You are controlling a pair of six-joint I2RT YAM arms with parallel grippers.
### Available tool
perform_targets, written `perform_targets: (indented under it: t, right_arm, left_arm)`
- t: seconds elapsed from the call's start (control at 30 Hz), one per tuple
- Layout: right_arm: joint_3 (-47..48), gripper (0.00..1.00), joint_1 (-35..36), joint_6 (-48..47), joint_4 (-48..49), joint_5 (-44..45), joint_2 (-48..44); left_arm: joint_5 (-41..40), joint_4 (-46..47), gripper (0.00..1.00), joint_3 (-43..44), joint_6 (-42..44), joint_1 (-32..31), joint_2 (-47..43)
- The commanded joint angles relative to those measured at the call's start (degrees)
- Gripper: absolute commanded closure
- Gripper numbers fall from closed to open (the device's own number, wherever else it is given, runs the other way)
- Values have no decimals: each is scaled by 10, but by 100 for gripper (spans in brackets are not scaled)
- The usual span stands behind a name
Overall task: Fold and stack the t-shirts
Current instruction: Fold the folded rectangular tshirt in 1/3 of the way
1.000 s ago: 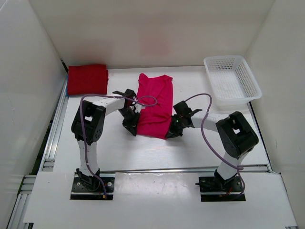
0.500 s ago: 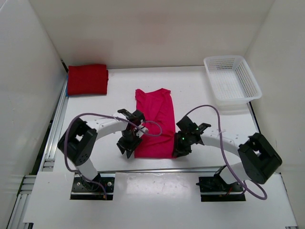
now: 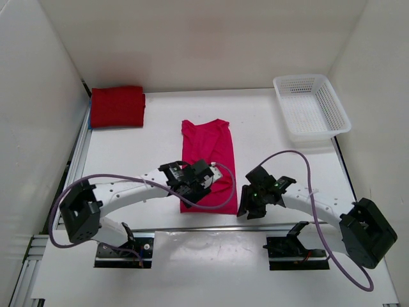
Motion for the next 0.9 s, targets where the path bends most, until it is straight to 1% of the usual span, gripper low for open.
perform_targets:
  t: [0.0, 0.07, 0.17, 0.23, 0.33, 0.37, 0.4, 0.43, 0.47, 0.5, 0.6, 0.63, 0.67, 0.73, 0.77, 0.8, 0.87]
  right_arm:
    - [-11, 49, 0, 31, 13, 8, -15]
    - [-16, 49, 0, 37, 24, 3, -20]
    - [-16, 48, 15, 47, 38, 3, -20]
    - [-22, 48, 22, 53, 55, 3, -20]
    - [-22, 48, 36, 58, 60, 3, -20]
    - [-27, 48, 36, 63, 66, 8, -20]
    - [-27, 48, 36, 63, 71, 8, -20]
    - [-34, 48, 36, 63, 76, 8, -20]
    - [-40, 47, 36, 71, 82, 8, -20]
    - [-40, 45, 36, 71, 89, 8, -15]
    - [-40, 41, 36, 76, 111, 3, -2]
    - [-40, 41, 36, 76, 111, -4, 3]
    - [-40, 41, 36, 76, 111, -4, 3]
    - [-34, 46, 36, 76, 111, 1, 18]
    - [-34, 53, 36, 76, 111, 11, 18]
    - [-34, 68, 36, 76, 105, 11, 23]
    - [-34, 81, 36, 76, 105, 17, 29]
  left_arm:
    - [-23, 55, 30, 6, 0, -8, 39]
    - [-43, 60, 30, 18, 0, -8, 77]
    - [-72, 65, 32, 24, 0, -8, 98]
    - [-84, 72, 32, 24, 0, -8, 114]
    - [-95, 72, 39, 30, 0, -8, 131]
    - [-100, 72, 43, 36, 0, -8, 137]
    - [-107, 72, 51, 36, 0, -1, 137]
    - [-107, 72, 57, 42, 0, -1, 151]
    - [-112, 72, 62, 42, 0, 6, 152]
    - [-112, 72, 70, 48, 0, 13, 159]
    - [-117, 72, 85, 56, 0, 20, 164]
    - [-117, 72, 89, 66, 0, 27, 164]
    - [-117, 72, 89, 73, 0, 36, 164]
    - [-97, 54, 89, 101, 0, 56, 175]
    - [-91, 47, 89, 111, 0, 64, 181]
    - [-78, 40, 89, 121, 0, 74, 189]
    - [-62, 19, 89, 150, 0, 105, 216]
